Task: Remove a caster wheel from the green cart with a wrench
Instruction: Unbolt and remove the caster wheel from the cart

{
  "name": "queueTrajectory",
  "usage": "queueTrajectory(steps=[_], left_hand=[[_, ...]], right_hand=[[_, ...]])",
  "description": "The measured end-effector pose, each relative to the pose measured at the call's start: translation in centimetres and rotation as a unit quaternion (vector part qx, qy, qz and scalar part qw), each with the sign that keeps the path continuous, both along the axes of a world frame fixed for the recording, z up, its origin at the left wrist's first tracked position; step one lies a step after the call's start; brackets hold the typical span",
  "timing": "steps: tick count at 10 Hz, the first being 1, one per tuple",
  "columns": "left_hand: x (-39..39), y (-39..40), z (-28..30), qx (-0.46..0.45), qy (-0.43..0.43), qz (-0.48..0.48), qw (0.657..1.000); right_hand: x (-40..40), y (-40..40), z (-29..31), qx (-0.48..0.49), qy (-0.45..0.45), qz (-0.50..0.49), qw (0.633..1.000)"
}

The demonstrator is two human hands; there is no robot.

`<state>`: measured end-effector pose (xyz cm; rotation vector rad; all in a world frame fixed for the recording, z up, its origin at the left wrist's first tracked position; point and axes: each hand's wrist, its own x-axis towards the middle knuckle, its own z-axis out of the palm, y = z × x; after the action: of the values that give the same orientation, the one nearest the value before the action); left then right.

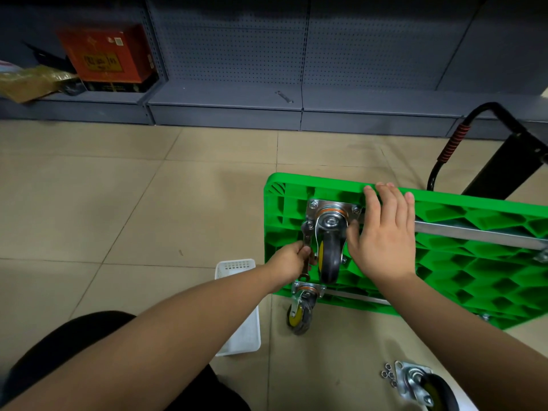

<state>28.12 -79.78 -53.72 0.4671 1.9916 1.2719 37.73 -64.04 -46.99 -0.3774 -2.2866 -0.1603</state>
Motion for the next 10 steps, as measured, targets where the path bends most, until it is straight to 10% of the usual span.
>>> queueTrajectory(steps=[5,10], left_hand=[[-0.3,2.2,-0.1,0.012,-0.142,-0.01,0.99],[-4.3,-3.3,0.9,-0.128,0.193,-0.025,0.972]], right_hand=[[-0.2,-0.1,-0.1,0.001,0.005,-0.001,1.0],[-0.2,0.0,-0.1,0.004,0.001,-0.001,1.0]])
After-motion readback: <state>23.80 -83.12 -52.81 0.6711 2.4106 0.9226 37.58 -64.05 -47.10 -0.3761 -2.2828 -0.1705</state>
